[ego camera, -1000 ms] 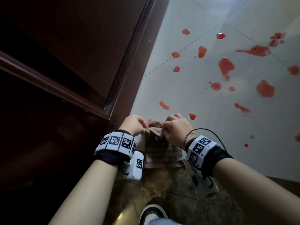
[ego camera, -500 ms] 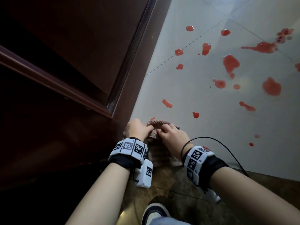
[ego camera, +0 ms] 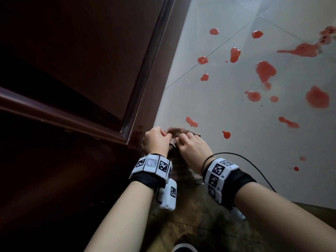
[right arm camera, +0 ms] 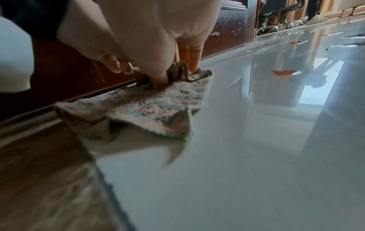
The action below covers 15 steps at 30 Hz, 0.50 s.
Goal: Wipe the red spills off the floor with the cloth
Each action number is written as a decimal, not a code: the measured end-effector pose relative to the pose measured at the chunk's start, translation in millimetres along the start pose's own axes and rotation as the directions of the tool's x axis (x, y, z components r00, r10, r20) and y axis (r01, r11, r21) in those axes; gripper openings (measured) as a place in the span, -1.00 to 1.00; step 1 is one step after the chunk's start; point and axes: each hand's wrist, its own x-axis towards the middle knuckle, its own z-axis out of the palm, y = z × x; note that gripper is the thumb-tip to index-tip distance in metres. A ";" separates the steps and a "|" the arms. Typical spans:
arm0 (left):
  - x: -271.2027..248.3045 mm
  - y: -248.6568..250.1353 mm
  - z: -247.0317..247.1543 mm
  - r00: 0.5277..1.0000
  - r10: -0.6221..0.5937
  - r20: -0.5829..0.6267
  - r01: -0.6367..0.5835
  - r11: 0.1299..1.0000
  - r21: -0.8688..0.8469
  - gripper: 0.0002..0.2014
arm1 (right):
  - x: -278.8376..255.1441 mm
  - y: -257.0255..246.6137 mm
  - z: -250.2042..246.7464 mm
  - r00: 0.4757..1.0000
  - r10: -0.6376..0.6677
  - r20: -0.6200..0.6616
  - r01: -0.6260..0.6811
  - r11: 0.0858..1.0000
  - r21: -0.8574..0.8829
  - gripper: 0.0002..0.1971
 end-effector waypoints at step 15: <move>22.1 41.0 7.4 0.897 0.441 0.037 -0.439 0.874 0.211 -0.80 | 21.5 47.8 0.0 0.999 0.052 -0.014 -0.053 0.997 -0.058 -0.59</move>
